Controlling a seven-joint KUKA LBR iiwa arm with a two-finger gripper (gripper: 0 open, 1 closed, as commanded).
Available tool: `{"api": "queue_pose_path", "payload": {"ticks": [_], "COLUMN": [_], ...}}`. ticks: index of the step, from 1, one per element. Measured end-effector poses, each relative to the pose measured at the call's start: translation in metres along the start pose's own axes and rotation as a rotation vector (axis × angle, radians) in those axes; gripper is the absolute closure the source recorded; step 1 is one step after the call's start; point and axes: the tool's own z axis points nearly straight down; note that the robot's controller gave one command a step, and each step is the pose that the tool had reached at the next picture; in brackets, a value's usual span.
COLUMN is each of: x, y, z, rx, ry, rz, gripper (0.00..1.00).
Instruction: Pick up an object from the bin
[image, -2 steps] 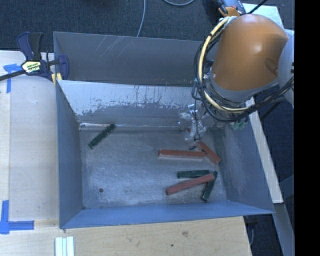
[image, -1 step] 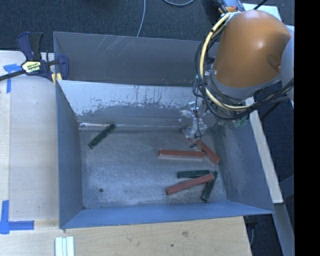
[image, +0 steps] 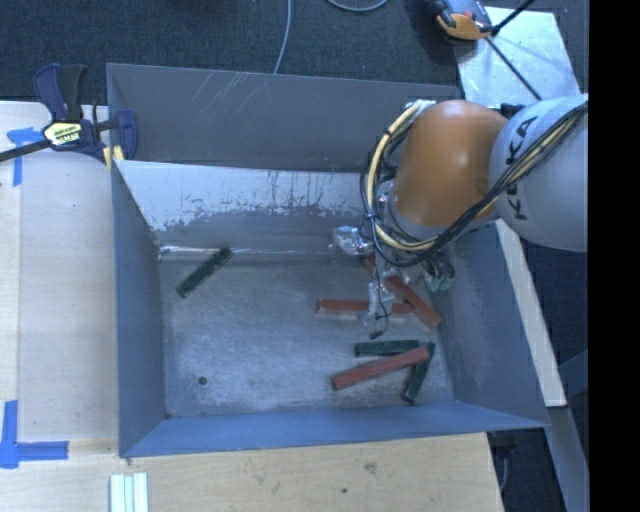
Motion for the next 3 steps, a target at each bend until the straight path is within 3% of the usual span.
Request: {"api": "queue_pose_path", "payload": {"ticks": [1,2,3], "x": [-0.006,-0.006,0.006], "y": [-0.013,-0.013,-0.028], "z": [0.064,0.064,-0.085], "rx": [-0.002,-0.002,0.000], "ry": [0.004,0.004,0.004], "rz": [0.010,0.011,-0.003], "gripper": [1.00,1.00,1.00]}}
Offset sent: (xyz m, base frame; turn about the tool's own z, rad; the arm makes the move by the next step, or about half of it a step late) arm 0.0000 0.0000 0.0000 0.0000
